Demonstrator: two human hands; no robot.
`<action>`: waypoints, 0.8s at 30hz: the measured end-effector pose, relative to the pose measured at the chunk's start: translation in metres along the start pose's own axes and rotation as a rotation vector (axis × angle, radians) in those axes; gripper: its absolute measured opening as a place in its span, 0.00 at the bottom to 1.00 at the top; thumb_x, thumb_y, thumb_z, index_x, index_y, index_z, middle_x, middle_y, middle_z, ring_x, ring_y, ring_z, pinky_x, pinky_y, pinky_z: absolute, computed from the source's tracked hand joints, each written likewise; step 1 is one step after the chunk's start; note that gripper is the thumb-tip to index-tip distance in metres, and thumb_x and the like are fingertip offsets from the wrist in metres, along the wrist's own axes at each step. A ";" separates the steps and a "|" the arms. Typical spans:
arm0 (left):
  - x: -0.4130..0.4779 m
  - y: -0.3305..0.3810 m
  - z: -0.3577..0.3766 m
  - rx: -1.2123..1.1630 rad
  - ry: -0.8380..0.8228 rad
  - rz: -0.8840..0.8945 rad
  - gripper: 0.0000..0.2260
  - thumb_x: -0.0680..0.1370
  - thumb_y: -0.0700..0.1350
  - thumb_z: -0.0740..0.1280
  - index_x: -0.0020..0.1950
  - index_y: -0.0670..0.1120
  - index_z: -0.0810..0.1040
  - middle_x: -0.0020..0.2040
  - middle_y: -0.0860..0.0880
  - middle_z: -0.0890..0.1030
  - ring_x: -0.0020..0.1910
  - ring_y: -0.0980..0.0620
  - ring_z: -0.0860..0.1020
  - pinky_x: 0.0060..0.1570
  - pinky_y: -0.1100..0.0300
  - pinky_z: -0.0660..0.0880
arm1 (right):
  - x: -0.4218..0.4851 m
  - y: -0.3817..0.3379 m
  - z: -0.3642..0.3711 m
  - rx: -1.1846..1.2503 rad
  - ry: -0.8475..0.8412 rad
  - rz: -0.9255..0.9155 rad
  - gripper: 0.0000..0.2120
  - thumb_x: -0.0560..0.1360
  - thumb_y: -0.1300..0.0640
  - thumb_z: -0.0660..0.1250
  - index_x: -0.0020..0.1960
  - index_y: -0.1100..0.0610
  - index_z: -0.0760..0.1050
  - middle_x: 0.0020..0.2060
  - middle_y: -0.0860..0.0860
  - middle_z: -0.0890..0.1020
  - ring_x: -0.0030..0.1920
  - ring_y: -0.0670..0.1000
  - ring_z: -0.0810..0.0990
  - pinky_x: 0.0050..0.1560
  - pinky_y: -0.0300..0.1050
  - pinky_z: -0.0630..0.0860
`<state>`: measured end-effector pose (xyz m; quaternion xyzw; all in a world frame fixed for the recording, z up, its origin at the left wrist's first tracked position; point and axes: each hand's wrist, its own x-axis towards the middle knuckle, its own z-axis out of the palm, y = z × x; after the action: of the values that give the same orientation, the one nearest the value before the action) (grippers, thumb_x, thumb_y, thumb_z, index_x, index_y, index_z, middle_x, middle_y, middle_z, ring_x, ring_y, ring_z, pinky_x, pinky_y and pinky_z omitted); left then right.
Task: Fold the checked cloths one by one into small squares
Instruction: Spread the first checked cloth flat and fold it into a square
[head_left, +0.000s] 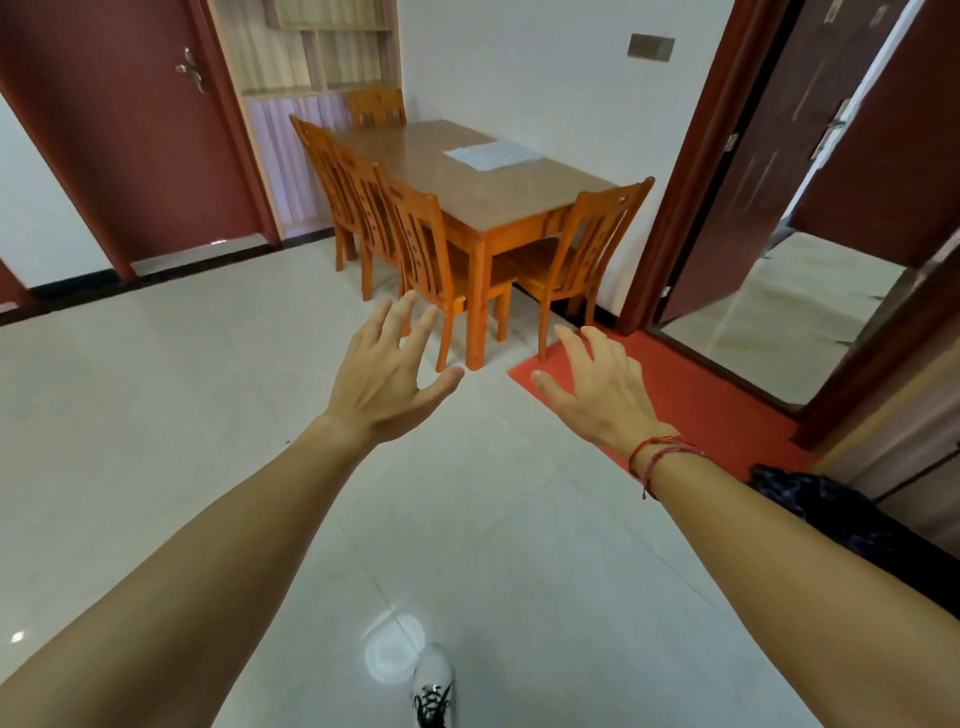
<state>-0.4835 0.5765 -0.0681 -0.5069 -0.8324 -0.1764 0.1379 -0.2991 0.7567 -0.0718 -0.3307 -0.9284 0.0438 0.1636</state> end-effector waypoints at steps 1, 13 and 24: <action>0.014 -0.008 0.007 0.003 -0.002 -0.002 0.37 0.76 0.69 0.48 0.78 0.48 0.58 0.79 0.44 0.56 0.78 0.41 0.53 0.73 0.45 0.56 | 0.016 0.001 0.007 0.003 -0.007 0.002 0.31 0.76 0.36 0.55 0.75 0.49 0.59 0.69 0.53 0.66 0.67 0.57 0.65 0.65 0.55 0.63; 0.213 -0.113 0.095 -0.022 -0.037 0.024 0.36 0.77 0.70 0.49 0.78 0.48 0.58 0.79 0.44 0.57 0.77 0.43 0.53 0.74 0.45 0.57 | 0.223 0.004 0.074 0.011 -0.032 0.064 0.32 0.77 0.37 0.56 0.76 0.49 0.56 0.73 0.55 0.62 0.71 0.58 0.61 0.68 0.56 0.60; 0.368 -0.158 0.178 -0.019 -0.048 0.042 0.36 0.77 0.69 0.51 0.78 0.48 0.58 0.78 0.44 0.59 0.76 0.42 0.57 0.73 0.46 0.57 | 0.387 0.055 0.133 0.059 -0.034 0.098 0.32 0.76 0.37 0.56 0.76 0.48 0.55 0.72 0.53 0.63 0.70 0.57 0.63 0.65 0.55 0.65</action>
<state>-0.7980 0.8792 -0.1022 -0.5297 -0.8229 -0.1692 0.1166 -0.5923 1.0461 -0.1008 -0.3700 -0.9120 0.0847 0.1553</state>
